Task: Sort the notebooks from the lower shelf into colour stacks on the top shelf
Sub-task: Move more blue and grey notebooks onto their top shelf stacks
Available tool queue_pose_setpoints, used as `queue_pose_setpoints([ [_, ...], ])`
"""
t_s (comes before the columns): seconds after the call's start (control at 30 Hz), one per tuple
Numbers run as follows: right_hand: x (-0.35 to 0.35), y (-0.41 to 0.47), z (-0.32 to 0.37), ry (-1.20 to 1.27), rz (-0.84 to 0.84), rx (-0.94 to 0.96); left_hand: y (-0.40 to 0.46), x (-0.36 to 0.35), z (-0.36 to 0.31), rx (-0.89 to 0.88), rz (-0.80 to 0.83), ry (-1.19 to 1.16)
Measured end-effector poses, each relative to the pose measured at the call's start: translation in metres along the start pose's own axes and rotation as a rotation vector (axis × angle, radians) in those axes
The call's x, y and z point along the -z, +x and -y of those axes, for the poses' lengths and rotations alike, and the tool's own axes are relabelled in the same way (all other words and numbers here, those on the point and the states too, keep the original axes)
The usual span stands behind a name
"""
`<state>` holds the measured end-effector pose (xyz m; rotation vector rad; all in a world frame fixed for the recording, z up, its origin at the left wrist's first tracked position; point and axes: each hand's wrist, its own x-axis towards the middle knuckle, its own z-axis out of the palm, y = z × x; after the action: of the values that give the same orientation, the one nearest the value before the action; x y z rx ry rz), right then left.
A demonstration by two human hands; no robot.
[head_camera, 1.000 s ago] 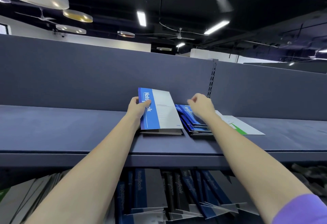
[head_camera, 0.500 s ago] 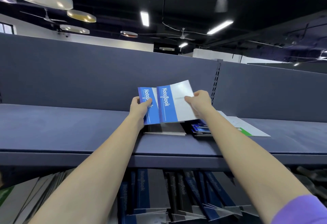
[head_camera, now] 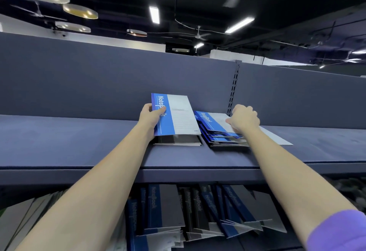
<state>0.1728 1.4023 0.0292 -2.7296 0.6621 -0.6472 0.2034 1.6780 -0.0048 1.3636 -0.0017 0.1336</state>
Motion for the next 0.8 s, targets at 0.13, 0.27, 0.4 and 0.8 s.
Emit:
queue_pose_setpoints([
  [0.13,-0.005,-0.003,0.016,0.063,-0.086,0.152,0.000,0.000,0.000,-0.006,0.021,-0.009],
  [0.27,-0.002,-0.021,0.053,0.429,0.087,0.307,0.000,-0.001,-0.001,-0.021,0.042,-0.016],
  [0.4,-0.009,-0.036,0.084,0.422,0.212,0.366,-0.002,-0.001,-0.004,-0.020,0.032,-0.023],
  [0.8,-0.004,-0.015,0.066,0.696,-0.049,0.303,-0.004,-0.003,0.002,-0.017,0.036,0.098],
])
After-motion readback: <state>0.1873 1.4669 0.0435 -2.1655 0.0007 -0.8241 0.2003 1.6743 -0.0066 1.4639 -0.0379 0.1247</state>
